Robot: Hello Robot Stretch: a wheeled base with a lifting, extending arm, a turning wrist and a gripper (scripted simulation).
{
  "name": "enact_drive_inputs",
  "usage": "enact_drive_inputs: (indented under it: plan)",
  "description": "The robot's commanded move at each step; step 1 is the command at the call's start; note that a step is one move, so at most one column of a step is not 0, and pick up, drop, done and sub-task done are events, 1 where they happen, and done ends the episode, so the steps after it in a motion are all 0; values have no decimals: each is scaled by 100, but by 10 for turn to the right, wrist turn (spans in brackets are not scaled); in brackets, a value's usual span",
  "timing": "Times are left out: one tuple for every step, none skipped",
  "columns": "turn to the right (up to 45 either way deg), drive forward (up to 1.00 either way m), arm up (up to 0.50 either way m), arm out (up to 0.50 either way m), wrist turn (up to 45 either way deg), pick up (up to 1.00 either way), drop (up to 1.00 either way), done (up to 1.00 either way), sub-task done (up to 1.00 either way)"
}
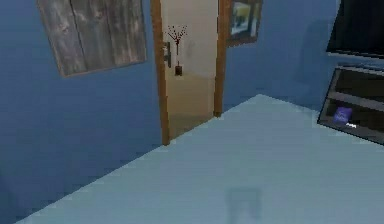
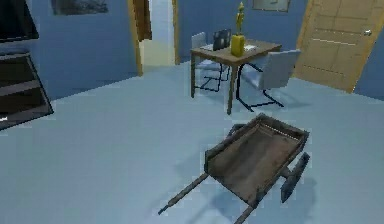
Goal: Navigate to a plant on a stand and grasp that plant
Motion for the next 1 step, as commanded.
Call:
enact_drive_inputs:
  plan:
    - [-120, 0, 0, 0, 0, 0, 0, 0, 0]
